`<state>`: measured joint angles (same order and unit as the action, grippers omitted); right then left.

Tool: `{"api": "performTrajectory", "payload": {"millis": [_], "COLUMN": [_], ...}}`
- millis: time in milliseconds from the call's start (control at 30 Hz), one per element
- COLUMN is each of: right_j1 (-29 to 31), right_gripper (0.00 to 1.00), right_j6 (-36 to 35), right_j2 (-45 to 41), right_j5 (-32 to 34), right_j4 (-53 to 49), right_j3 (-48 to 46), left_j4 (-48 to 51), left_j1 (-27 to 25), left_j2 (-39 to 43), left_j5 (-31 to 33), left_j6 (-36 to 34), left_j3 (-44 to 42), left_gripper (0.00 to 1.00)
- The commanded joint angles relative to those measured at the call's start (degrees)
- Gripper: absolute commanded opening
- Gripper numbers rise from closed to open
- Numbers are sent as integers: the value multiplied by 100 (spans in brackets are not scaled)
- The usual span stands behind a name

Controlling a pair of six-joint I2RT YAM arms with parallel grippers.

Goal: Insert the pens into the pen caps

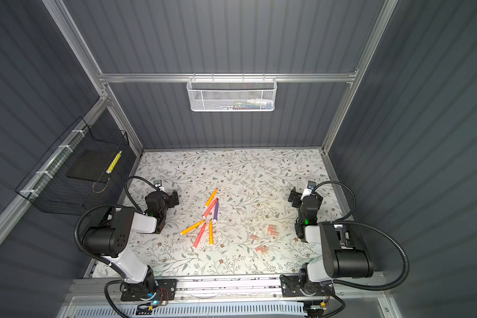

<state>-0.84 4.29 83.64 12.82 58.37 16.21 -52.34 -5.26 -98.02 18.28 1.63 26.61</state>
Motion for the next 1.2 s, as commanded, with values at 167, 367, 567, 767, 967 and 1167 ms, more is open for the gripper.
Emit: {"api": "performTrajectory", "payload": {"millis": [167, 367, 567, 767, 967, 1167], "right_j1": [24, 23, 26, 35, 77, 287], "right_gripper": [99, 99, 99, 99, 99, 99], "right_j6": [-14, -10, -12, -26, -1, 737], "right_j2": [-1, 4, -5, 1, -442, -2460], "right_j5": [35, 43, 45, 48, 150, 1536], "right_j4": [96, 96, 96, 100, 374, -1342], "right_j3": [75, 76, 76, 70, -314, -269], "left_j4": [-66, -66, -66, -71, 45, 2918], "left_j1": [-10, -10, -10, -10, -17, -19], "left_j2": [-24, -20, -24, -24, 78, 1015], "left_j5": [-34, -27, -29, -28, 52, -98], "left_j6": [-119, -116, -119, -115, -160, -55], "left_j3": [-7, -10, -12, -7, 51, 1152], "left_gripper": [99, 100, 99, 100, 99, 99]}}
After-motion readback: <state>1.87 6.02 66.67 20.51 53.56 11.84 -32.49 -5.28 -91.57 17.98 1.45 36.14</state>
